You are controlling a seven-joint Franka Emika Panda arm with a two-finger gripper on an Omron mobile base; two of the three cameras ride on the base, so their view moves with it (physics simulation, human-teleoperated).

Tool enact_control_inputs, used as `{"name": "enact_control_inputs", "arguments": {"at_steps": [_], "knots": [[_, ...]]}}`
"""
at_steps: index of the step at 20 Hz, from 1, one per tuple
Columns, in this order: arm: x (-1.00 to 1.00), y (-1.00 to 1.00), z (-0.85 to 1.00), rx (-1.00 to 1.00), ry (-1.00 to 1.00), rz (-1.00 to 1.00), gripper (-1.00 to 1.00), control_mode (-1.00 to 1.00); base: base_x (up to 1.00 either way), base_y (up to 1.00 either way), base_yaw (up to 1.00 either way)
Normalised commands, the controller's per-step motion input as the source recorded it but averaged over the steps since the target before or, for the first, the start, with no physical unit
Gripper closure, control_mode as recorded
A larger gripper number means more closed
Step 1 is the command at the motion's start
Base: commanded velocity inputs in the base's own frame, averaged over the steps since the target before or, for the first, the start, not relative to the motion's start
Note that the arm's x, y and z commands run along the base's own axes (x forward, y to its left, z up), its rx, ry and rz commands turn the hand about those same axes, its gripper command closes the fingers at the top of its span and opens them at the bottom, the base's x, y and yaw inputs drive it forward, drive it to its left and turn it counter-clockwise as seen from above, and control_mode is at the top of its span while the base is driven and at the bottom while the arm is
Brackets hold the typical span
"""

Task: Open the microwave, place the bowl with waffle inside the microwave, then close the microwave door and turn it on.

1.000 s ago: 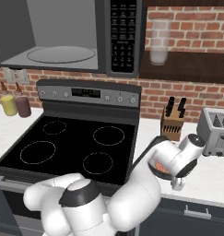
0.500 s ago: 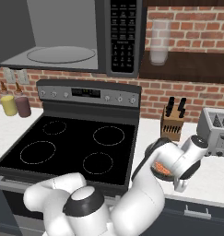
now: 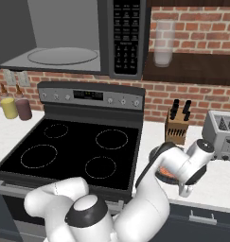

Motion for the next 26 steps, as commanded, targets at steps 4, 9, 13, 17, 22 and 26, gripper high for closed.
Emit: {"name": "enact_control_inputs", "arguments": {"at_steps": [4, 9, 13, 17, 22, 26], "knots": [[-0.09, -0.01, 0.12, 0.13, -0.10, -0.02, 1.00, -1.00, 0.00, 0.00, 0.00], [-0.67, -0.07, 0.73, 0.28, -0.32, -0.04, 1.00, -1.00, 0.00, 0.00, 0.00], [-0.96, 0.28, 0.87, 0.13, -0.35, -0.04, 1.00, -1.00, 0.00, 0.00, 0.00], [-0.82, 0.87, 0.81, 0.00, -0.22, 0.00, 1.00, -1.00, 0.00, 0.00, 0.00], [-0.64, 1.00, 0.65, -0.16, -0.07, 0.00, 1.00, -1.00, 0.00, 0.00, 0.00], [-0.50, 1.00, 0.63, -0.23, -0.05, 0.00, 1.00, -1.00, 0.00, 0.00, 0.00]]}}
